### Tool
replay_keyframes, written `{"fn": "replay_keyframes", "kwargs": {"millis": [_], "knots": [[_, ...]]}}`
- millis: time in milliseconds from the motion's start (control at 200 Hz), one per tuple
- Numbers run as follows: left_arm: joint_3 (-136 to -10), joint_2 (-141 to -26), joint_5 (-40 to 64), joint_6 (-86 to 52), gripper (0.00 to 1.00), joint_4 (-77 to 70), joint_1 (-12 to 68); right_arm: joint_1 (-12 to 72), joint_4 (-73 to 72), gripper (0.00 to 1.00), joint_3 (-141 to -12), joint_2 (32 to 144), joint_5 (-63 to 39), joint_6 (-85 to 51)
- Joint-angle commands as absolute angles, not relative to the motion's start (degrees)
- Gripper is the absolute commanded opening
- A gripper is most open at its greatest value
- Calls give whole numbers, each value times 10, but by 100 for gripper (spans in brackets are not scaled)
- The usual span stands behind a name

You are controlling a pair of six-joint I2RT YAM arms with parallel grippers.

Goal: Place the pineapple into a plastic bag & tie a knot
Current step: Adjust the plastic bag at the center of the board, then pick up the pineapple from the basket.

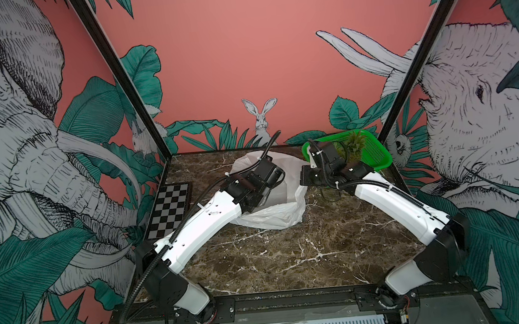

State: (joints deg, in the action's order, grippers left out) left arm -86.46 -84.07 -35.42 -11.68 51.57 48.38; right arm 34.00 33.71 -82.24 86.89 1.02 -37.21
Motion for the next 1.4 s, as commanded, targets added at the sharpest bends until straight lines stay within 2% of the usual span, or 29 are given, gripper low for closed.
{"fn": "replay_keyframes", "kwargs": {"millis": [0, 140, 250, 295, 460, 525, 665, 775, 960, 1160, 1395], "knots": [[-822, -757, -360, -166, 0, 427, 477, 328, 323, 8, -806, 849, 25, -387], [-705, -658, -333, -196, 0, 280, 475, 322, 310, 12, -795, 854, 5, -393], [-669, -632, -334, -218, 0, 269, 474, 322, 304, 20, -799, 856, -10, -394], [-669, -636, -326, -222, 0, 284, 474, 322, 302, 25, -802, 857, -17, -393], [-654, -634, -305, -224, 0, 262, 474, 321, 307, 57, -831, 853, -45, -387], [-654, -638, -298, -224, 0, 258, 474, 317, 317, 66, -852, 848, -54, -381], [-644, -636, -286, -225, 0, 244, 474, 282, 343, 71, -894, 824, -60, -378], [-640, -634, -283, -227, 0, 236, 474, 244, 377, 75, -911, 806, -25, -370], [-635, -635, -279, -231, 0, 229, 474, 182, 431, 98, -921, 830, 52, -342], [-628, -632, -277, -234, 0, 225, 474, 163, 454, 99, -976, 936, 113, -262], [-630, -636, -273, -232, 0, 223, 474, 151, 474, 99, -1065, 1050, 101, -235]]}}
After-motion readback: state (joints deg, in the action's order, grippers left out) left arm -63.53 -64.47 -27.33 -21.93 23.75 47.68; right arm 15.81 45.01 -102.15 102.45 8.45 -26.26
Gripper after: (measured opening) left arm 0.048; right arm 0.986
